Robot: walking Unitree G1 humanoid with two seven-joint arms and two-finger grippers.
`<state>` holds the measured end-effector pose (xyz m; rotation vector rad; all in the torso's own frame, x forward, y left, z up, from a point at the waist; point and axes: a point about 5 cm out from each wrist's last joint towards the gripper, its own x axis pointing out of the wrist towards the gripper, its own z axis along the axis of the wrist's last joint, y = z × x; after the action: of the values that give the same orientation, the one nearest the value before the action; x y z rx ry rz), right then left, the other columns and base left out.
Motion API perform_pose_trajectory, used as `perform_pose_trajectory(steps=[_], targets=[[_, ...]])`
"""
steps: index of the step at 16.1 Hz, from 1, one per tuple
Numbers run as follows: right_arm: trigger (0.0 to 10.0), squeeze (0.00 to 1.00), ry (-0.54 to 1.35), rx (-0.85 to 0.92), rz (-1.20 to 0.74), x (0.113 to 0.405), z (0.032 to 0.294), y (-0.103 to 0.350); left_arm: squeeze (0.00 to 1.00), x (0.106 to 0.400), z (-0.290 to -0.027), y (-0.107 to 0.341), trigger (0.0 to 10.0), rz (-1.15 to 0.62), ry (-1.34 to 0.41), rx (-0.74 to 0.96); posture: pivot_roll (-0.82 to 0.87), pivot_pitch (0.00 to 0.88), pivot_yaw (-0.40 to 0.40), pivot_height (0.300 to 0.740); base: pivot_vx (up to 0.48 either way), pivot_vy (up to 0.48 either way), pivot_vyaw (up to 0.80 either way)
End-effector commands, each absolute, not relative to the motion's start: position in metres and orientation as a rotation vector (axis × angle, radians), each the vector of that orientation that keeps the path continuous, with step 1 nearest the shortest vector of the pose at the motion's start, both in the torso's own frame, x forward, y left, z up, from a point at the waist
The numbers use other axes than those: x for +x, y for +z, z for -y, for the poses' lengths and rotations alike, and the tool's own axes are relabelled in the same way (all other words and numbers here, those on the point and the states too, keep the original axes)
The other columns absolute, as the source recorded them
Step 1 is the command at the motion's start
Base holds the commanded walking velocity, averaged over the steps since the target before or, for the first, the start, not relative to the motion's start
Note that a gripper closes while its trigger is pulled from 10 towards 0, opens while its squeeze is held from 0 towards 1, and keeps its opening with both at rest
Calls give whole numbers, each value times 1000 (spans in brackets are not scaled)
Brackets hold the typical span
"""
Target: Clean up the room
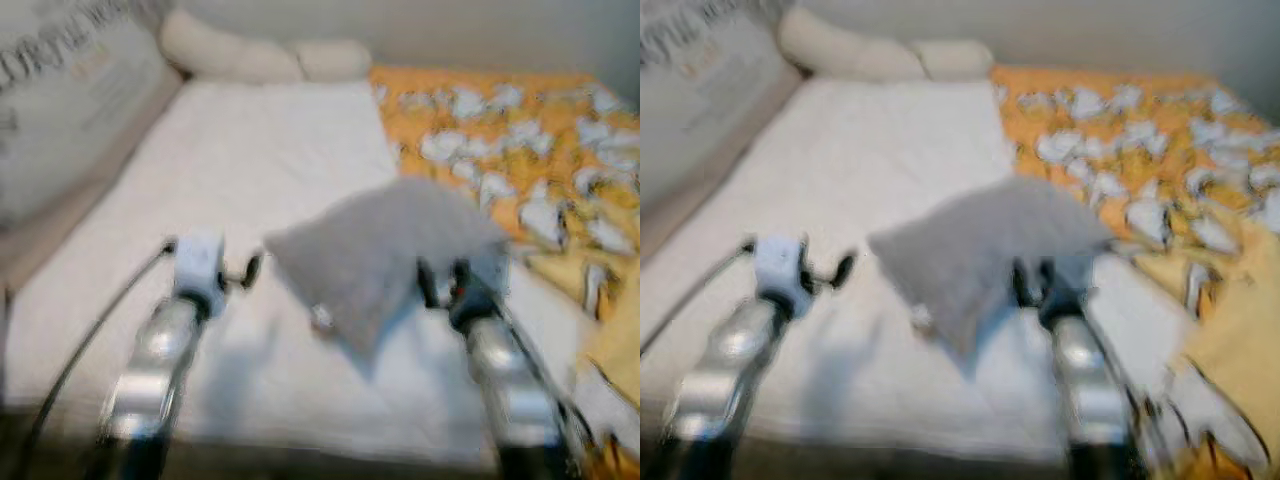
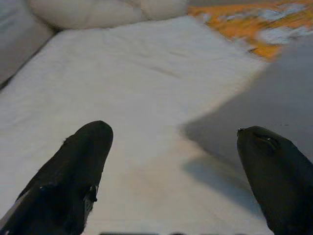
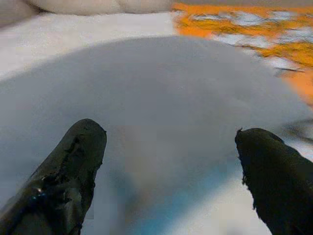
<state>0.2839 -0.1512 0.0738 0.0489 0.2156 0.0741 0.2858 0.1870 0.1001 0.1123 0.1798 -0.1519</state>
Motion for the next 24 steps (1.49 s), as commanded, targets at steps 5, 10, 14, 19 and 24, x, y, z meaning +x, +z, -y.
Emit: perform_pose_trajectory(steps=[5,10,14,19,24], targets=[[10000,1000,57,30,-208,283,162,75,0,289,-180,104,10000,-167,-154,120,-33,0,8,740,82,0,0],[10000,1000,54,24,-212,283,162,75,0,289,-180,104,10000,-169,-152,129,-33,0,8,740,0,0,0],[10000,1000,52,21,-217,283,162,73,0,289,-180,103,10000,-173,-154,131,-32,0,8,740,0,0,0],[10000,1000,51,20,-218,283,162,73,0,288,-179,101,10000,-190,-159,131,-33,0,8,740,0,0,0],[10000,1000,51,20,-219,283,162,73,0,289,-180,101,10000,-188,-149,139,-33,0,6,740,0,0,0]])
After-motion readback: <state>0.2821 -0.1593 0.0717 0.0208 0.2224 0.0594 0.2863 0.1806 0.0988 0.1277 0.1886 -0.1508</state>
